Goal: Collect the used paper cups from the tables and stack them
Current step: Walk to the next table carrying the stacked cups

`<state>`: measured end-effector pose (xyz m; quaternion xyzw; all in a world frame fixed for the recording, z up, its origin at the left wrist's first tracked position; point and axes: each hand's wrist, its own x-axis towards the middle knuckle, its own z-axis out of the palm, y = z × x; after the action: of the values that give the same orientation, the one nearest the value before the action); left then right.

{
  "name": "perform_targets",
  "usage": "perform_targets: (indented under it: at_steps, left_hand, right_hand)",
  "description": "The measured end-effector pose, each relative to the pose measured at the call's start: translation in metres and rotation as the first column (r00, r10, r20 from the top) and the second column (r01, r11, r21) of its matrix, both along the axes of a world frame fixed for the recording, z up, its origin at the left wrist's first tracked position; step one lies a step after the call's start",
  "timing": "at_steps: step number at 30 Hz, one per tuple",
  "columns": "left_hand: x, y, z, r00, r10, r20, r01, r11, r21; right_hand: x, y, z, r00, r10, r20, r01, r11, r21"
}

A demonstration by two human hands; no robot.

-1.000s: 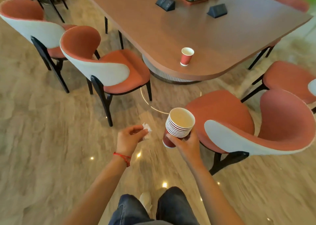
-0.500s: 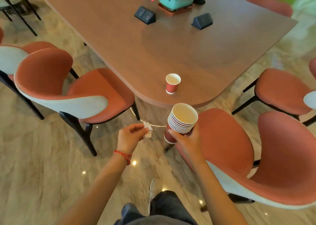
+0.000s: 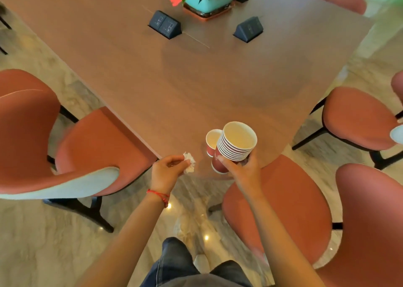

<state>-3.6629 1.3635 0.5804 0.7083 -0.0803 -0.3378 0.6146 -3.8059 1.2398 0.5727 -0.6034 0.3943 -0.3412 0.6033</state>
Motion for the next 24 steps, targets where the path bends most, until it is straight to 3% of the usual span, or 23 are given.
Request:
perform_targets:
  at_steps: [9,24]
  left_hand:
    - [0.066,-0.063,-0.014,0.995,-0.1,-0.027,0.101,0.995,0.018]
    - [0.079,-0.071,-0.043,0.993,-0.098,-0.061,0.105,0.986,0.128]
  right_hand:
    - [0.055,-0.048,-0.005,0.991,-0.112,-0.077,0.111,0.994,-0.013]
    - [0.064,-0.051,-0.058,0.968,-0.087,-0.234,0.095,0.995,0.024]
